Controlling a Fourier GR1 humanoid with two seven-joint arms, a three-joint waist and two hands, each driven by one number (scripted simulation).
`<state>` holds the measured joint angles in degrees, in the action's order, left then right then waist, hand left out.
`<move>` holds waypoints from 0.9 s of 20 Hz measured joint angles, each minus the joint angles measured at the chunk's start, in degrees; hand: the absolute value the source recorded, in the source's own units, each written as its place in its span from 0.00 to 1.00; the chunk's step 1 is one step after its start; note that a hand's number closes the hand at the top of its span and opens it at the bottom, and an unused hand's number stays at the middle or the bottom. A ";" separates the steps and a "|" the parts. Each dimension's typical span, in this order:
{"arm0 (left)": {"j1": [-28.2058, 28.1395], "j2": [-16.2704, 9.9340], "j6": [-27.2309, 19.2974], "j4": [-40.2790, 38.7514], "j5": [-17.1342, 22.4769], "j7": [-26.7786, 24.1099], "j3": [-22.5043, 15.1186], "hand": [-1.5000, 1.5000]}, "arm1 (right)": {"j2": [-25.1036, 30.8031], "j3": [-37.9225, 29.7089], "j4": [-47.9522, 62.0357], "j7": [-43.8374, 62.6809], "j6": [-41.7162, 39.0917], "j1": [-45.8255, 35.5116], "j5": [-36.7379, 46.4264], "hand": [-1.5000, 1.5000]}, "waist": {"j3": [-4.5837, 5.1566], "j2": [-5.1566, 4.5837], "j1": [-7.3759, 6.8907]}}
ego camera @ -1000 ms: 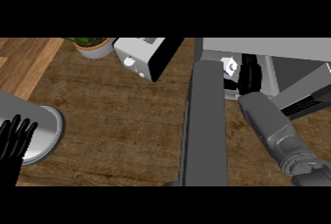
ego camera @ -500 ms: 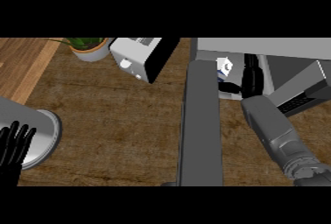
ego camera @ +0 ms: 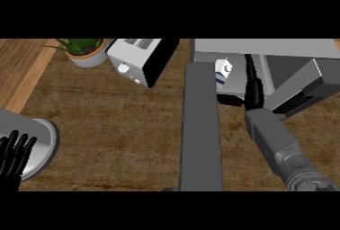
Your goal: Pick up the milk, place it into the microwave and close the microwave
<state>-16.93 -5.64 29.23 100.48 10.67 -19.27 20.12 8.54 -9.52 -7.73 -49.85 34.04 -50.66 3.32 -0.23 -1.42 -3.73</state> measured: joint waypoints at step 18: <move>-4.58 1.94 7.55 3.17 -1.10 1.07 -8.21 0.00 | -7.08 0.22 -9.03 -8.54 -23.29 15.99 -4.40 0.00 | 0.24 1.68 4.06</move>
<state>-21.51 -3.69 36.78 103.65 9.57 -18.20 11.91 1.46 -9.30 -16.76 -58.39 10.74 -34.68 -1.08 0.01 0.26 0.33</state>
